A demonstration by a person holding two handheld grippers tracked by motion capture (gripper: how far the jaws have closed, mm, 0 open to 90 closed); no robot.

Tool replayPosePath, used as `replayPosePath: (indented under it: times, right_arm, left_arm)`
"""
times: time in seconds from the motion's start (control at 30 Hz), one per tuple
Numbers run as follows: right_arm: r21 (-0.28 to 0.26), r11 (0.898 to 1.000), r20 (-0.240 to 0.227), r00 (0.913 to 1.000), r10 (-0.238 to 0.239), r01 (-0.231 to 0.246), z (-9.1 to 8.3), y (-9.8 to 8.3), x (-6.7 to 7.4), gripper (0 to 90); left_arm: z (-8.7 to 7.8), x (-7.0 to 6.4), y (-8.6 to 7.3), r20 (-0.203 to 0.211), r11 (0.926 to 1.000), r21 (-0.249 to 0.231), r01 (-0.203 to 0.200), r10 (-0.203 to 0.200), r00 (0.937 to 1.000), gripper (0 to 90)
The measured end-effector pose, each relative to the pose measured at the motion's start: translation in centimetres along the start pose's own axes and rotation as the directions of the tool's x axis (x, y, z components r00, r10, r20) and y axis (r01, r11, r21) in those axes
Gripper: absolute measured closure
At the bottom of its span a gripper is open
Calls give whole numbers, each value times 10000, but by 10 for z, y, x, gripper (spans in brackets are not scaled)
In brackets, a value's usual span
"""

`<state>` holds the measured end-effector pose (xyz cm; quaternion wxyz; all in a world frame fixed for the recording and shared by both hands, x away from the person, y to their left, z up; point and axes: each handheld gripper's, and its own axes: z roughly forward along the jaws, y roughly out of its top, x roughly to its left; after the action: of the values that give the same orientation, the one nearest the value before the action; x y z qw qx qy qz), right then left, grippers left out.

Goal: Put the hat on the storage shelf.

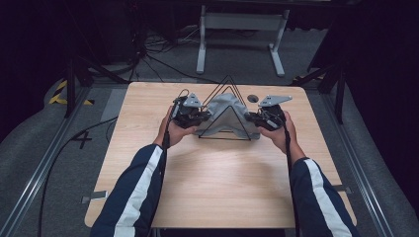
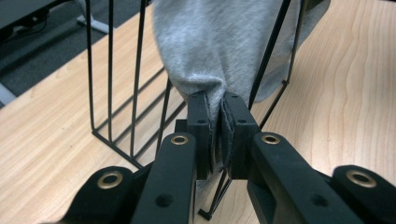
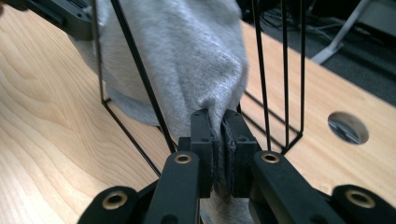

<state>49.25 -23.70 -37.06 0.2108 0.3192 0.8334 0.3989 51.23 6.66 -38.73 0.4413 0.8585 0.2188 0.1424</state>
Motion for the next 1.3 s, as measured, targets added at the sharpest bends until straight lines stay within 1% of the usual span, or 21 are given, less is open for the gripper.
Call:
replayPosePath:
  times: [0.13, 0.2, 0.27, 0.33, 0.37, 0.4, 0.47, 0.53, 0.6, 0.77, 0.8, 0.87, 0.93, 1.0, 1.03, 1.1, 1.13, 1.17, 1.2, 1.27, 1.3]
  right_arm:
    - [248, 9996, 42, 9999, 105, -106, 9, -10, -1, 844]
    - [237, 9995, 37, 9998, 200, -201, 12, -13, -1, 843]
    - [223, 9992, 58, 9994, 335, -337, 15, -16, 0, 843]
    - [332, 9990, 191, 9993, 309, -315, 21, -20, 0, 843]
    - [301, 9988, 183, 9991, 373, -378, 22, -21, 0, 843]
    - [289, 9986, 189, 9988, 447, -452, 23, -22, 0, 843]
    - [243, 9987, 217, 9987, 450, -456, 24, -25, 0, 842]
    - [296, 9983, 219, 9985, 501, -508, 24, -26, 0, 841]
    - [373, 9984, 287, 9988, 405, -415, 24, -26, 1, 841]
    - [395, 9988, 358, 9989, 290, -304, 20, -24, 3, 833]
    - [384, 9988, 375, 9989, 295, -309, 19, -24, 4, 831]
    - [408, 9988, 428, 9988, 248, -265, 17, -23, 4, 824]
    - [384, 9990, 493, 9986, 209, -228, 15, -22, 5, 812]
    - [347, 9992, 493, 9987, 162, -179, 12, -21, 6, 805]
    - [375, 9992, 509, 9986, 145, -165, 11, -20, 6, 800]
    - [440, 9990, 600, 9982, -33, 7, 9, -19, 7, 791]
    - [480, 9988, 625, 9980, -58, 28, 8, -19, 7, 791]
    - [480, 9988, 681, 9976, -87, 55, 6, -19, 8, 776]
    - [454, 9990, 717, 9974, -91, 59, 5, -18, 7, 771]
    - [424, 9991, 793, 9968, -67, 33, 1, -18, 8, 759]
    - [372, 9993, 803, 9968, -36, 6, -2, -18, 8, 758]
  left_arm:
    - [5, 0, -5, -12, 9998, 185, -20, 20, 10000, 837]
    - [8, 0, -8, 0, 9998, 177, 19, -20, 10000, 838]
    - [11, 1, -11, 24, 9995, 304, -41, 40, 10000, 840]
    - [15, 1, -14, 52, 9996, 297, 5, -7, 10000, 840]
    - [15, 1, -14, -1, 9995, 315, -95, 95, 10000, 841]
    - [16, 1, -15, 55, 9994, 355, 17, -19, 10000, 841]
    - [17, 1, -16, 63, 9994, 343, 30, -32, 10000, 841]
    - [17, 0, -15, -1, 9993, 377, -45, 45, 10000, 841]
    - [15, -1, -14, -93, 9991, 403, -116, 120, 9999, 841]
    - [7, 0, -13, -117, 9993, 356, -72, 76, 9999, 838]
    - [5, 0, -13, -173, 9992, 369, -121, 128, 9998, 838]
    - [2, -1, -13, -208, 9995, 301, -57, 64, 9998, 836]
    - [-3, -1, -12, -272, 9994, 317, -156, 165, 9995, 835]
    - [-7, -1, -11, -457, 9989, 390, -276, 294, 9985, 827]
    - [-9, -1, -11, -424, 9988, 384, -307, 323, 9986, 829]
    - [-14, -2, -12, -456, 9989, 266, -380, 392, 9982, 834]
    - [-14, -2, -12, -456, 9989, 266, -380, 392, 9982, 835]
    - [-20, -1, -12, -494, 9987, 254, -437, 449, 9978, 841]
    - [-23, -1, -13, -525, 9983, 311, -501, 517, 9973, 846]
    - [-28, -1, -14, -510, 9985, 289, -455, 469, 9976, 850]
    - [-30, -2, -15, -603, 9983, 311, -490, 508, 9969, 849]
